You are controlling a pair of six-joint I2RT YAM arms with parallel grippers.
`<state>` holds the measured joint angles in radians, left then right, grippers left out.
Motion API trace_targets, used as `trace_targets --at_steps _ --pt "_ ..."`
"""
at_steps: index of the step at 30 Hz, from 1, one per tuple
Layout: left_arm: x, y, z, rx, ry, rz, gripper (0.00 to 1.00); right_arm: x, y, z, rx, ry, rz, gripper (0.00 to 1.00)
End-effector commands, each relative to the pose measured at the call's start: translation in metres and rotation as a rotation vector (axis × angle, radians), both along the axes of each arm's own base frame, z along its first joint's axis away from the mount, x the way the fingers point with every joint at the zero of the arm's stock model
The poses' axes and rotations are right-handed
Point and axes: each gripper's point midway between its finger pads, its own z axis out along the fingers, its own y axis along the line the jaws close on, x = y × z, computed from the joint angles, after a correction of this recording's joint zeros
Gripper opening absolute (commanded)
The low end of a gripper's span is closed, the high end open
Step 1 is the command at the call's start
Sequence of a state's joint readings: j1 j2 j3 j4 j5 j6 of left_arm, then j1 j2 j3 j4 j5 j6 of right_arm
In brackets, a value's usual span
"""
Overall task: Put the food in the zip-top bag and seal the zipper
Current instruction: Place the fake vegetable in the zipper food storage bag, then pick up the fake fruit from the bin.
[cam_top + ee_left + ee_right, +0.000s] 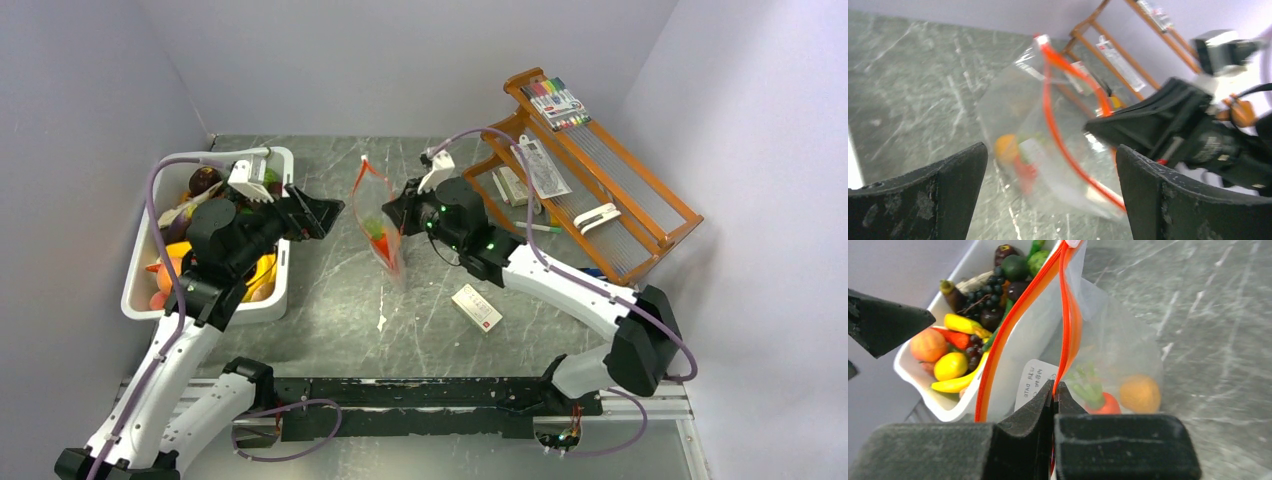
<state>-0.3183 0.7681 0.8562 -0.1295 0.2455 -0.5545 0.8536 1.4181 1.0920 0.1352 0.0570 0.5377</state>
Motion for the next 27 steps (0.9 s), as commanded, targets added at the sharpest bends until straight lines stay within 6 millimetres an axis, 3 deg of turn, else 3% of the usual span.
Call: trace_targets --at_steps 1,5,8,12,17,23,27 --pt "0.002 0.026 -0.041 0.119 0.17 0.141 1.0 0.015 -0.038 0.029 -0.136 -0.117 -0.093 0.0" --pt "0.005 0.048 -0.056 0.143 0.225 0.27 1.0 0.021 -0.058 0.042 -0.202 -0.18 -0.142 0.0" --pt "0.008 0.068 -0.075 0.174 0.293 0.393 0.99 0.024 -0.061 0.038 -0.235 -0.193 -0.151 0.0" --pt "0.008 0.092 -0.101 0.203 0.376 0.536 0.94 0.019 -0.048 0.013 -0.238 -0.144 -0.085 0.0" --pt "0.003 0.11 -0.116 0.168 0.424 0.661 0.88 0.008 -0.03 -0.028 -0.208 -0.041 0.003 0.0" --pt "-0.004 0.136 -0.132 0.194 0.534 0.837 0.88 0.001 -0.02 -0.038 -0.171 -0.003 0.053 0.0" --pt "-0.007 0.153 -0.136 0.163 0.556 0.939 0.8 0.0 -0.021 -0.035 -0.161 -0.014 0.05 0.0"
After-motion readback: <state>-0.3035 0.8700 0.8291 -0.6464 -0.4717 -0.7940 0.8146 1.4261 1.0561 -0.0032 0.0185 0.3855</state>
